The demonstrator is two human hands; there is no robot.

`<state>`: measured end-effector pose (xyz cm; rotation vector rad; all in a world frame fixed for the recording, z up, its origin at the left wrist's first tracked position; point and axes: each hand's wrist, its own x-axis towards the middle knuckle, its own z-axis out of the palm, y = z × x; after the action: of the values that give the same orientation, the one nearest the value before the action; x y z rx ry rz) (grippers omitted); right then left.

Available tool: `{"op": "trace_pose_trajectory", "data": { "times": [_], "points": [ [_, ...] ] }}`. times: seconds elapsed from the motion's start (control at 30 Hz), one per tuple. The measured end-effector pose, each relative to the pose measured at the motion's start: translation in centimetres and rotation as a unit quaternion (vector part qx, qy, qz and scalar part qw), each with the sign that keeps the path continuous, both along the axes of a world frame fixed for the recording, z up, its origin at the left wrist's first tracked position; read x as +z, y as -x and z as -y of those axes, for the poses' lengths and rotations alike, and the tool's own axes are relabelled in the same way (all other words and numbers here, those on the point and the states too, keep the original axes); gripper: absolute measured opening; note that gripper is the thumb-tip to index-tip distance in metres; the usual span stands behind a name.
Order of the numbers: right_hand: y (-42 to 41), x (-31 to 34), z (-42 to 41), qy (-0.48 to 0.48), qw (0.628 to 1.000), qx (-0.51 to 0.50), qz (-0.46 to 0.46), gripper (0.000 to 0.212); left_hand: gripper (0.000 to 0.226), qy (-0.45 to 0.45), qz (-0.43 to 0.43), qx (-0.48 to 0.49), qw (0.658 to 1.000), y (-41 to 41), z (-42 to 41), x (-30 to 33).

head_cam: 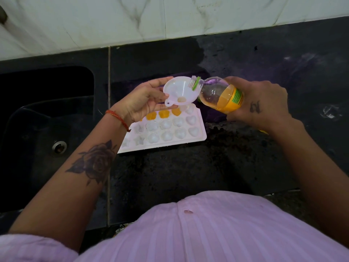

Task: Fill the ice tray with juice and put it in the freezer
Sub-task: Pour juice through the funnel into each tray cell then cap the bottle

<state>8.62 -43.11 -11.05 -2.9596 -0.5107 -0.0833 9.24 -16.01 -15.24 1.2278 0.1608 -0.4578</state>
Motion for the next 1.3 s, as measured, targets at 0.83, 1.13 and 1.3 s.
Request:
{"op": "trace_pose_trajectory", "data": {
  "times": [0.83,1.13,1.3],
  "points": [
    [0.0,0.2,1.4,0.056,0.998,-0.014,0.035,0.071,0.045,-0.02,-0.021,0.0,1.0,-0.8,2.2,0.2],
    [0.0,0.1,1.1,-0.015,1.0,-0.007,-0.012,0.083,0.044,-0.013,-0.007,0.011,1.0,-0.3,1.9,0.4],
    [0.0,0.4,0.1,-0.062,0.998,0.001,-0.015,0.084,0.045,0.002,0.0,0.016,1.0,0.4,0.8,0.5]
  ]
}}
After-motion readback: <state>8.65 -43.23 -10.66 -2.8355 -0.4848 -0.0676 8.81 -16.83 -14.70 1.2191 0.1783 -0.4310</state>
